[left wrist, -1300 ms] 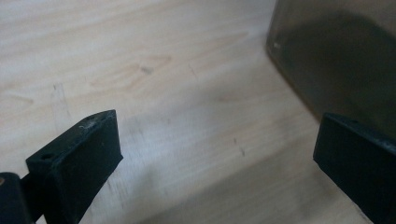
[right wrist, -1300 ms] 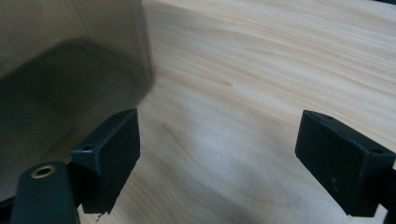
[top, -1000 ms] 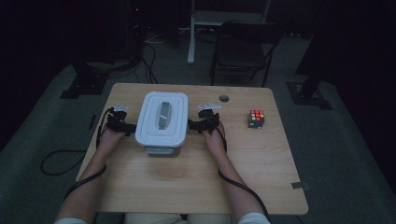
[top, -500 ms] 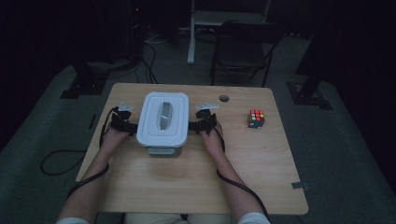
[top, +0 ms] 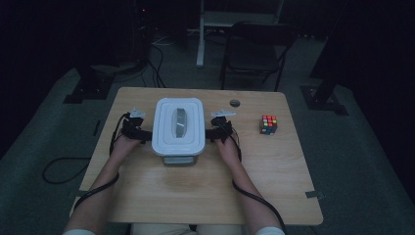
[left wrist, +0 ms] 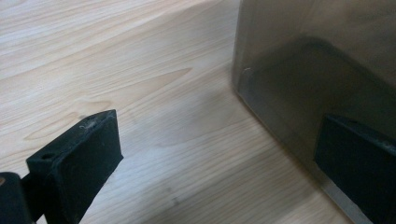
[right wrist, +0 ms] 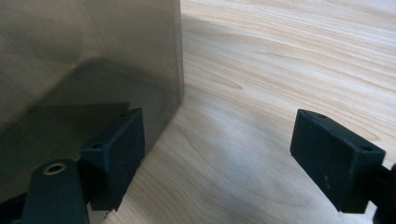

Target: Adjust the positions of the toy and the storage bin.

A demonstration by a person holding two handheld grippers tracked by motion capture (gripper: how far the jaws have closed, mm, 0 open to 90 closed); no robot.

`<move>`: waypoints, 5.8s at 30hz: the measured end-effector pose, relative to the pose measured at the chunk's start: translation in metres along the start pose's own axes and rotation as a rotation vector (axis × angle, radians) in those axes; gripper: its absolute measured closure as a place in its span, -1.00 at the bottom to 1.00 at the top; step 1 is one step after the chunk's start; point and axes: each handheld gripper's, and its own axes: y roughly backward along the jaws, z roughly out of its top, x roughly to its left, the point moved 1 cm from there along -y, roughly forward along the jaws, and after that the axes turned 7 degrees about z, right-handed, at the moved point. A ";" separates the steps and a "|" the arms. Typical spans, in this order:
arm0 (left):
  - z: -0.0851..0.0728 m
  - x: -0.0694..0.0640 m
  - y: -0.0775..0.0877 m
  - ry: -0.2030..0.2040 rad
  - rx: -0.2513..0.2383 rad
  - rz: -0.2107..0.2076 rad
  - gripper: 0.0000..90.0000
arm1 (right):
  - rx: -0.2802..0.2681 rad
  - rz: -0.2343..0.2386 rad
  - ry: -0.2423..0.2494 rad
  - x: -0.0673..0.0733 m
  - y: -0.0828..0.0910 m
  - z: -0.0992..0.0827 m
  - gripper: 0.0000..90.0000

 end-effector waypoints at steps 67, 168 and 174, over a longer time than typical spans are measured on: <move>-0.004 -0.110 0.010 -0.136 0.023 -0.181 -0.96 | 0.017 -0.002 -0.088 -0.024 0.112 -0.077 -0.55; -0.133 -0.032 0.090 0.022 0.077 0.097 -0.97 | -0.010 -0.308 -0.297 -0.170 0.103 -0.062 -0.42; -0.133 -0.032 0.090 0.025 0.080 0.096 -0.97 | 0.016 -0.336 -0.253 -0.166 0.104 -0.061 -0.25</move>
